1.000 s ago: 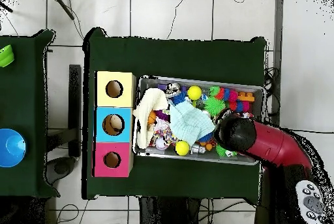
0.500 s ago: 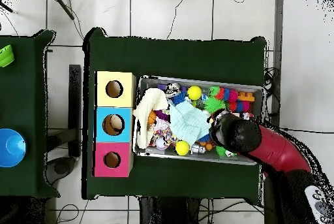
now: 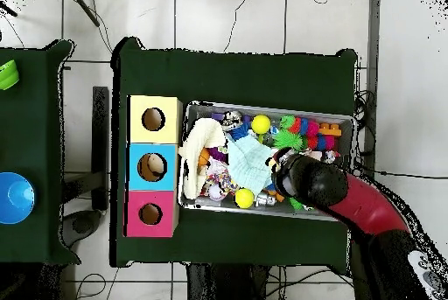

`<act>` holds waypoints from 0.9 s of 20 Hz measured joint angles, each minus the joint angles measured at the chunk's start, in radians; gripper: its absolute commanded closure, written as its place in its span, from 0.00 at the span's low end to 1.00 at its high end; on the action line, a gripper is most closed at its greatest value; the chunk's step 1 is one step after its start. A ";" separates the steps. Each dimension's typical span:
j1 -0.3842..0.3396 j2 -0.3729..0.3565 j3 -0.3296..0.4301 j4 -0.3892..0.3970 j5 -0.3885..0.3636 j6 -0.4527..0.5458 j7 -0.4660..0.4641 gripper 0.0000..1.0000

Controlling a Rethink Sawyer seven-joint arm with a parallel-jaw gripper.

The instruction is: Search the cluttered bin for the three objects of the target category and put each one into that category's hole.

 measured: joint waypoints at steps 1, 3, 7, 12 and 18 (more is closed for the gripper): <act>0.005 -0.002 0.001 0.004 0.000 -0.001 0.000 1.00; 0.015 -0.008 0.002 0.013 0.000 0.000 0.000 1.00; 0.047 -0.024 0.001 0.045 0.000 -0.008 0.000 1.00; 0.095 -0.026 -0.002 0.066 0.000 -0.036 0.000 1.00; 0.176 -0.016 -0.022 0.091 0.000 -0.102 0.000 1.00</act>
